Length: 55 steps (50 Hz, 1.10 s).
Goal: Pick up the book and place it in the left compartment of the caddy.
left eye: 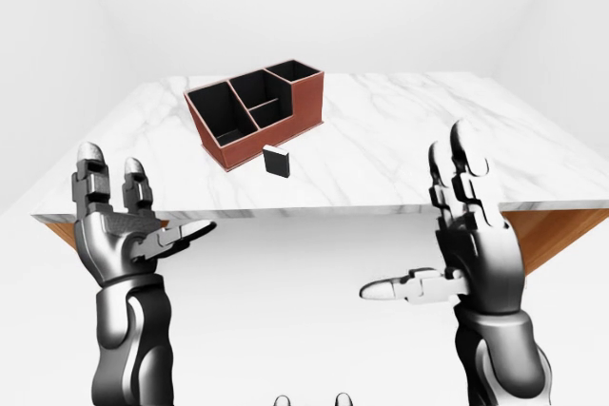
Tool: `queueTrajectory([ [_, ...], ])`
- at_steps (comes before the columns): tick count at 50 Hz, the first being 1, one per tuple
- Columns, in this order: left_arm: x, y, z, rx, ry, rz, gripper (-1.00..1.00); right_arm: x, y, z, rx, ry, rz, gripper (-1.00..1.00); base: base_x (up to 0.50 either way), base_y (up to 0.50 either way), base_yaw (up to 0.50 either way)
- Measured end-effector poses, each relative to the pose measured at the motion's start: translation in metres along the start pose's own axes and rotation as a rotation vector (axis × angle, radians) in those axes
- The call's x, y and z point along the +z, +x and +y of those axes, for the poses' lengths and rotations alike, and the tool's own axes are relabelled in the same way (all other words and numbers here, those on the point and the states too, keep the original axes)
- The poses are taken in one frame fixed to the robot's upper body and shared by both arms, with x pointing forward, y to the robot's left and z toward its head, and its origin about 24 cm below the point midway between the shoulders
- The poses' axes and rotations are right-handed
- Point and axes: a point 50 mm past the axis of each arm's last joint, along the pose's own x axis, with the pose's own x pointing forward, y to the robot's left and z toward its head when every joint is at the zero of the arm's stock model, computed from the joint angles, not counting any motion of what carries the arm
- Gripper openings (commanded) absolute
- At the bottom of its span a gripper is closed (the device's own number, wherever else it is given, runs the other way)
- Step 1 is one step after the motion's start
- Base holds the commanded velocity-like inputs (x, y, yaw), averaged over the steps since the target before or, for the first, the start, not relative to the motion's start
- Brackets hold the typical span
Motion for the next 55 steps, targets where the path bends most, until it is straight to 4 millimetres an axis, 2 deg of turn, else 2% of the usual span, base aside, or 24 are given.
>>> queueTrajectory([
  [6, 0.004, -0.001, -0.001, 0.000, -0.008, -0.016, 1.00, 0.025, -0.005, 0.001, 0.008, -0.032, -0.088, 1.00, 0.00, 0.00, 0.00],
  [15, 0.009, -0.002, -0.001, 0.000, -0.015, -0.035, 1.00, 0.043, -0.010, 0.001, 0.003, -0.076, -0.146, 1.00, 0.00, 0.00, 0.00],
  [36, 0.012, -0.002, -0.001, 0.004, -0.014, -0.048, 1.00, 0.041, -0.011, 0.000, 0.007, -0.123, -0.123, 1.00, 0.02, 0.45, 0.00],
  [55, 0.015, -0.003, -0.002, -0.004, -0.006, -0.060, 1.00, 0.039, -0.015, 0.002, 0.031, -0.109, -0.092, 1.00, 0.44, 0.30, 0.00],
])
